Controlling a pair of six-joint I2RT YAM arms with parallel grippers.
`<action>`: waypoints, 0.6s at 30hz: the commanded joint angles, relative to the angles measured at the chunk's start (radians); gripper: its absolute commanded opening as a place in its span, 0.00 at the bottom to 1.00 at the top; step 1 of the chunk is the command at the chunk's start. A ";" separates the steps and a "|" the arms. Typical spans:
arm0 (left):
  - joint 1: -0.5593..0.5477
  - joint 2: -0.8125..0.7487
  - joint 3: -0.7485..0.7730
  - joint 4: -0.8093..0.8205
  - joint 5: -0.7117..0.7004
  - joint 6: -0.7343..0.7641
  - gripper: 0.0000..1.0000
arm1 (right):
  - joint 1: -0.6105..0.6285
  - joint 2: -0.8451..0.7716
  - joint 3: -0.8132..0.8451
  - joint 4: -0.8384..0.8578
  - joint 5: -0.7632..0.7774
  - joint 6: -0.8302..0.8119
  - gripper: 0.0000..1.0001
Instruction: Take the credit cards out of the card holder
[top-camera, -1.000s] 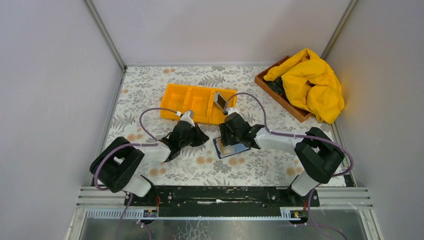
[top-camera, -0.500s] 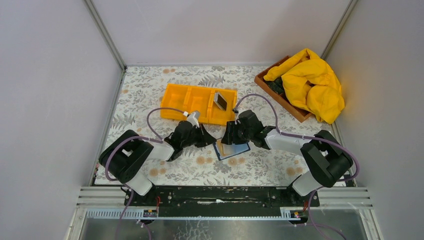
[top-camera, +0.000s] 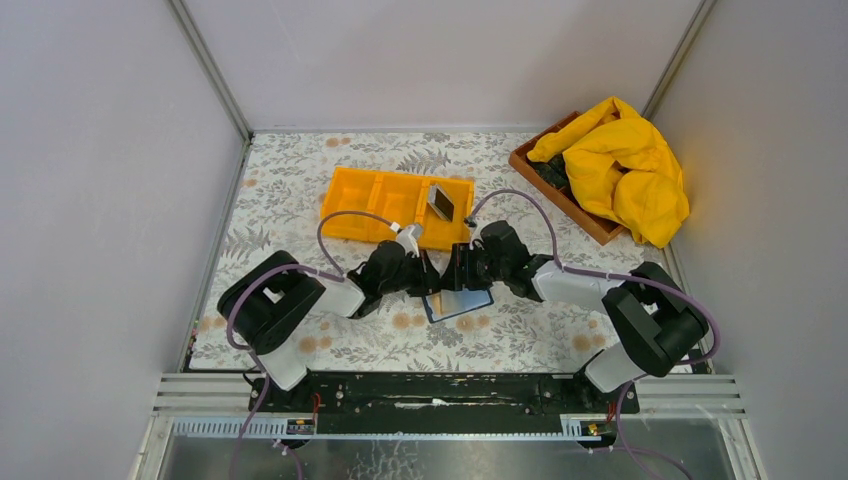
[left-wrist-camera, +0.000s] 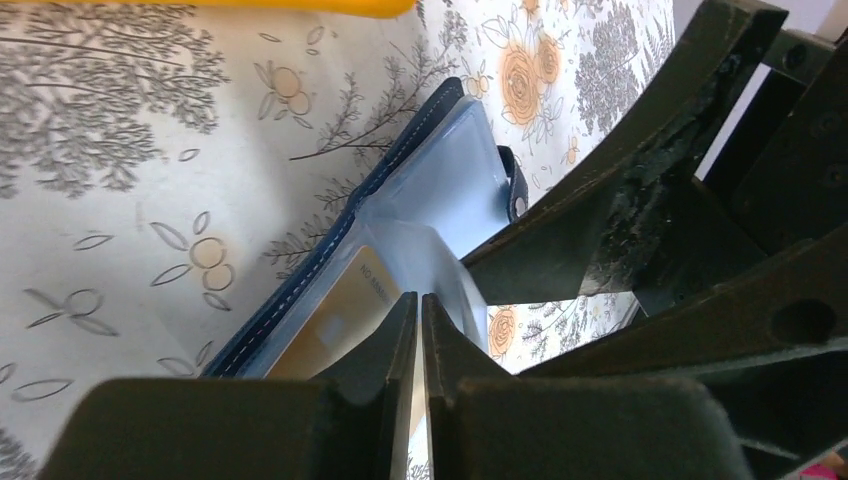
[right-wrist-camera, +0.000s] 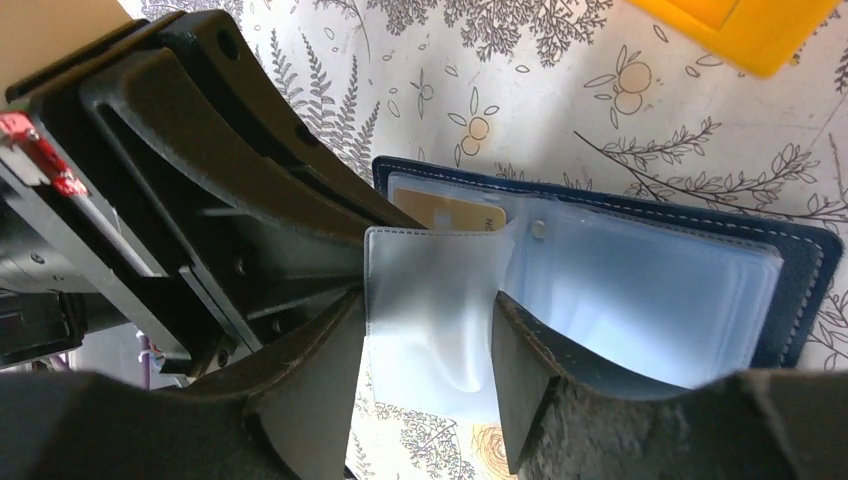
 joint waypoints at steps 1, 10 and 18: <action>-0.032 0.032 0.040 0.036 0.024 -0.013 0.11 | -0.007 -0.040 -0.008 0.052 -0.029 0.009 0.57; -0.039 0.048 0.050 0.052 0.027 -0.033 0.10 | -0.008 -0.145 -0.005 -0.032 0.047 -0.040 0.74; -0.050 0.051 0.088 0.025 -0.008 -0.052 0.11 | -0.007 -0.268 -0.009 -0.139 0.208 -0.070 0.76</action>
